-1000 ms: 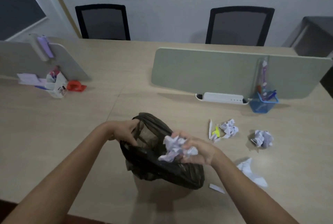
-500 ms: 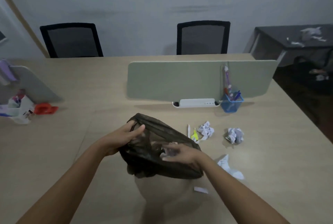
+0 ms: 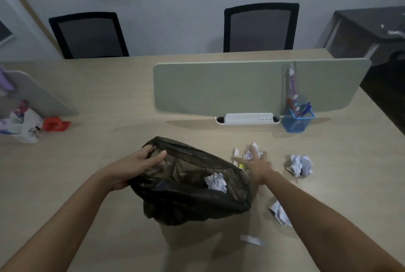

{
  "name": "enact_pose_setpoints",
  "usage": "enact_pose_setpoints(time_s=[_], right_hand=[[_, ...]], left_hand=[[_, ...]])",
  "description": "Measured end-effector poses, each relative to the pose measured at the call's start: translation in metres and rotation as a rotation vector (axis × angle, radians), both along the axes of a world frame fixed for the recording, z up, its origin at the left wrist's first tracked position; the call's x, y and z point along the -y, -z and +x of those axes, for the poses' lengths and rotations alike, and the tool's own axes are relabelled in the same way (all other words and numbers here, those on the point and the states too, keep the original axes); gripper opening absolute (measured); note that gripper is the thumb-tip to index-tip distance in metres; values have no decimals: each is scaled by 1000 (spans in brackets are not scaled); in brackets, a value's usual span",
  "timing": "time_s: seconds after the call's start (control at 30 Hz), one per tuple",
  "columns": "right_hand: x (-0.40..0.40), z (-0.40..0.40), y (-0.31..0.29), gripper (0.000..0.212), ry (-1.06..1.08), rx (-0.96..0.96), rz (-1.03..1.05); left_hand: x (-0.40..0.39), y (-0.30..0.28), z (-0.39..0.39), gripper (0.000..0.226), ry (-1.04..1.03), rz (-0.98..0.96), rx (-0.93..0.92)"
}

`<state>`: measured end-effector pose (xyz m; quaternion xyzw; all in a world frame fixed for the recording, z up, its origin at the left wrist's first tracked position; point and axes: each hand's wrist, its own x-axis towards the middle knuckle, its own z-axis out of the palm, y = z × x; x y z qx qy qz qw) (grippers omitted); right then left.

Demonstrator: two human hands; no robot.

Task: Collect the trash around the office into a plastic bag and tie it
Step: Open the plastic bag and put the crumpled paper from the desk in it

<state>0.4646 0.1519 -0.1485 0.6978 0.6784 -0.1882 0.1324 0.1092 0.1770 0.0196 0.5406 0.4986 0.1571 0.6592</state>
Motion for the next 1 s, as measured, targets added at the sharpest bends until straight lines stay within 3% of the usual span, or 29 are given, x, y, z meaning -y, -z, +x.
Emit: enact_pose_setpoints(time_s=[0.07, 0.17, 0.27, 0.33, 0.4, 0.5, 0.57, 0.6, 0.63, 0.77, 0.87, 0.93, 1.0], right_hand=[[2, 0, 16, 51, 15, 19, 112], [9, -3, 39, 41, 29, -29, 191], [12, -4, 52, 47, -10, -28, 313], [10, -2, 43, 42, 27, -86, 313], [8, -2, 20, 15, 312, -372, 282], [12, -1, -33, 35, 892, -1300, 286], [20, -19, -70, 21, 997, -1845, 114], [26, -34, -83, 17, 944, -1897, 17], [33, -56, -96, 17, 850, -1864, -76], [52, -128, -95, 29, 393, -1306, -127], [56, -125, -93, 58, 217, -955, 102], [71, -101, -96, 48, 325, -801, 386], [97, -77, -79, 10, 580, -691, 586]], left_hand=[[-1, 5, -6, 37, -12, -18, -29], [-1, 9, -12, 25, -29, -42, -72], [0, 11, -16, 26, -53, -60, -80], [2, 9, -17, 44, -43, -59, -53], [2, 9, -17, 74, -18, -48, -35], [1, 5, -12, 94, -6, -28, -16], [1, 2, -8, 98, 1, -26, 1], [2, 1, -6, 99, 8, -29, 8], [3, -1, -4, 100, 18, -35, 18], [8, -6, 0, 89, 75, -24, -6], [11, -10, 1, 80, 83, -7, -17], [12, -12, 2, 76, 94, 15, -23], [13, -11, 1, 84, 83, 22, -22]])
